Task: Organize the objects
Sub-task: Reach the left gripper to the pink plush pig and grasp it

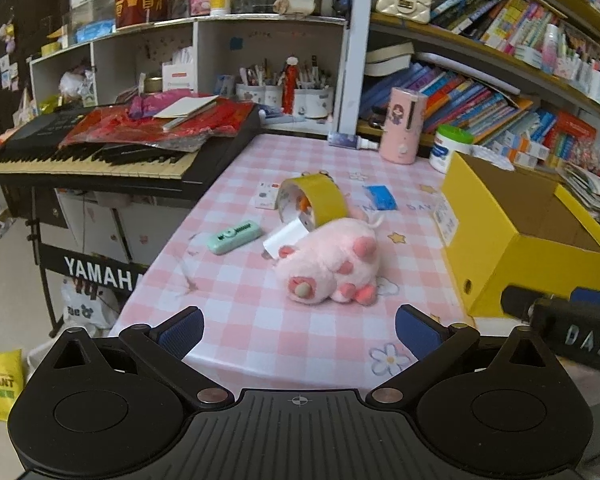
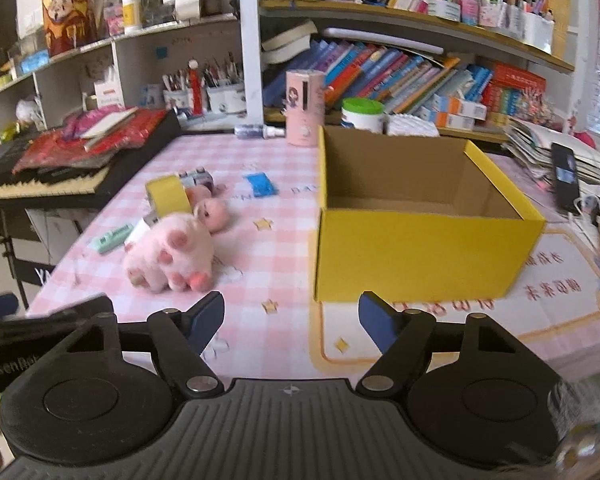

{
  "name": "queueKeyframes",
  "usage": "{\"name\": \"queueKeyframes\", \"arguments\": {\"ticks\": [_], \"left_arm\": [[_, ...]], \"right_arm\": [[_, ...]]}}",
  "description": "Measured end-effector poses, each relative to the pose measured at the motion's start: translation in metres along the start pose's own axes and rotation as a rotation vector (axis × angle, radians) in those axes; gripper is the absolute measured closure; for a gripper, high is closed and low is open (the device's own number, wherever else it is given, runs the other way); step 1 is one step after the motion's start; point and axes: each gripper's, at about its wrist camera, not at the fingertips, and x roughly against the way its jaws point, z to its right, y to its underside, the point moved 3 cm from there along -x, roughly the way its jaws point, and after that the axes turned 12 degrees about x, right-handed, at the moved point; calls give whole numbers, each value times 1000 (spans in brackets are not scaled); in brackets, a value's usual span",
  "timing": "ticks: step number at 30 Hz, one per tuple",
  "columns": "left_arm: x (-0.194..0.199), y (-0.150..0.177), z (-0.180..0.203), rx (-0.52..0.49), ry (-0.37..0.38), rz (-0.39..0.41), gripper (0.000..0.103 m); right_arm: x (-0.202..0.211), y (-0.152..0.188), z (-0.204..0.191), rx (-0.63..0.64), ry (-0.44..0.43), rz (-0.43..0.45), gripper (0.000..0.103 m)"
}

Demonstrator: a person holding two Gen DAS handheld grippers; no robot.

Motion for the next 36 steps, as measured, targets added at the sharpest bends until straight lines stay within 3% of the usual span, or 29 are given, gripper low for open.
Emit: {"name": "queueKeyframes", "arguments": {"ticks": [7,16,22,25,28,30,31,33,36], "left_arm": [[-31,-12,7,-22,-25,11,1],[-90,-13,45,-186,-37,-16,6],[-133,-7,63,-281,-67,-48,10],[-145,-5,68,-329,-102,-24,12],[-145,-6,69,-345,-98,-16,20],[-141,-9,68,-353,-78,-15,35],[-137,-10,67,-347,-70,-18,38],[-125,-15,61,-300,-41,-13,46],[-110,-19,44,-203,-10,-31,47]], "right_arm": [[-23,-31,3,-3,-96,64,30],[-49,-82,7,96,-129,186,27],[-71,-103,9,147,-155,202,24],[-83,-106,9,168,-171,188,24],[-90,-107,7,182,-189,182,23],[-94,-108,6,188,-204,178,22],[-97,-109,6,190,-212,176,22],[-100,-112,4,190,-227,177,22],[-106,-118,3,188,-248,184,22]]}}
